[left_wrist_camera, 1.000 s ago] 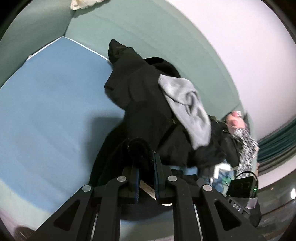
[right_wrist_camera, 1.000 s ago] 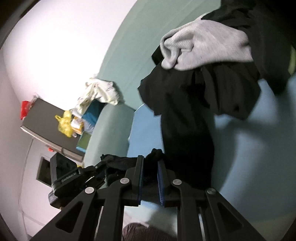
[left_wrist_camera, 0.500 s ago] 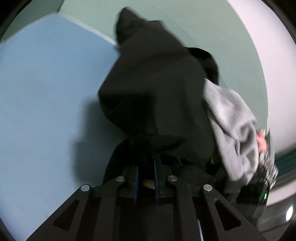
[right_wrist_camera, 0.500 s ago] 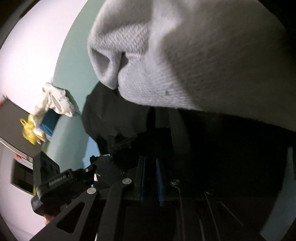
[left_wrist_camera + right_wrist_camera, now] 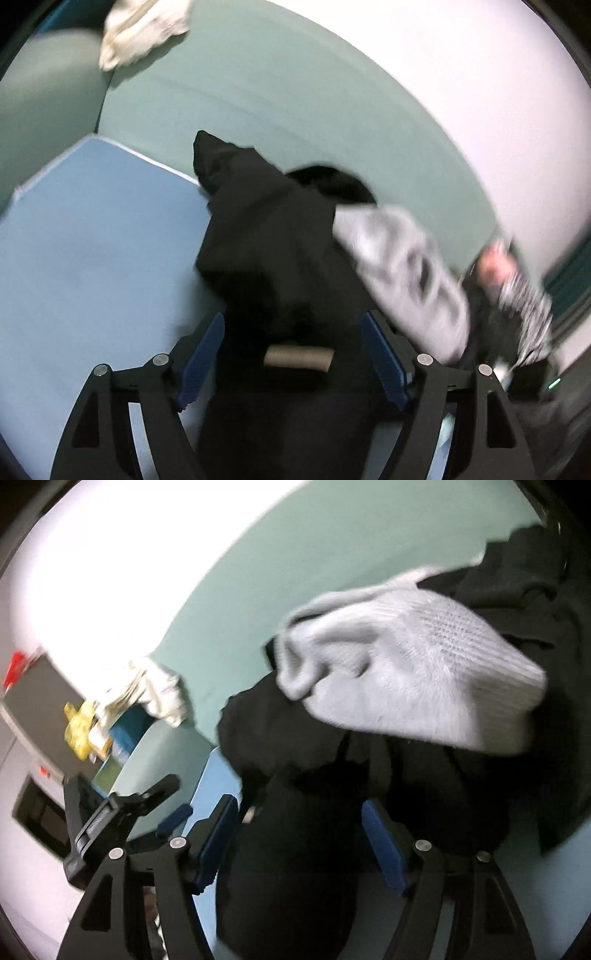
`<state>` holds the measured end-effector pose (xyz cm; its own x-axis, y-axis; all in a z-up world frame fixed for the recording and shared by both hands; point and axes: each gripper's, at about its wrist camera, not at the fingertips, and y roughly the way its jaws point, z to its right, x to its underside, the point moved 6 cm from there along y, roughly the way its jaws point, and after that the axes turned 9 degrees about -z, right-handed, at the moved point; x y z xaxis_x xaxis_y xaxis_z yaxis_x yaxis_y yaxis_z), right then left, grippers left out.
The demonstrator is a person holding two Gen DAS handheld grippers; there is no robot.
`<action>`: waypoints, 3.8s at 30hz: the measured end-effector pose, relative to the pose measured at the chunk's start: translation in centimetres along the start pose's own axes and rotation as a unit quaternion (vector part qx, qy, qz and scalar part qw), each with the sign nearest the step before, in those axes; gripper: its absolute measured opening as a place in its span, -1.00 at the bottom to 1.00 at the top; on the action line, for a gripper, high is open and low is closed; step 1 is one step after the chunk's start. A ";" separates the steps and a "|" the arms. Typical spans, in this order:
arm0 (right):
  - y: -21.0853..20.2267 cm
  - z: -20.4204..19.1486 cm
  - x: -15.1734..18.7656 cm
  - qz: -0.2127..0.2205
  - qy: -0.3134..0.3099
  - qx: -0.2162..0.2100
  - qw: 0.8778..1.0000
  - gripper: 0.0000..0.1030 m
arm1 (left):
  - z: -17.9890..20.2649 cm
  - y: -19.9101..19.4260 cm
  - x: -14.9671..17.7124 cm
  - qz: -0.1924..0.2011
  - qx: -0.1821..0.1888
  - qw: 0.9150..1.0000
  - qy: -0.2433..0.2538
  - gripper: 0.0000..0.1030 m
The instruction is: Fold clothes
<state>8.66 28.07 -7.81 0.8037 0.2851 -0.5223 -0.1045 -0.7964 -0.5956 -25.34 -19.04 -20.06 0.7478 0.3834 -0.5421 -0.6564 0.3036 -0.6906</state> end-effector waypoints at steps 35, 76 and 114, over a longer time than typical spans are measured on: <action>3.1 3.5 14.7 -0.111 0.193 -0.011 0.975 0.58 | -10.8 2.7 14.6 -0.107 0.056 0.973 -0.195 0.54; 3.3 3.5 16.6 -0.075 0.303 -0.190 0.931 0.66 | -4.6 3.1 12.7 -0.060 0.216 0.910 -0.349 -0.21; 37.8 -21.8 -3.0 -0.149 -0.071 -0.120 0.979 -0.02 | -33.5 -3.1 -11.8 0.177 0.016 0.955 -0.236 -0.24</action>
<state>15.06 -14.56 -15.48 0.6863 0.5812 -0.4373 0.2757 -0.7642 -0.5830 -28.80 -53.76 -27.56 0.3554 0.8149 -0.4579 -0.8679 0.1059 -0.4853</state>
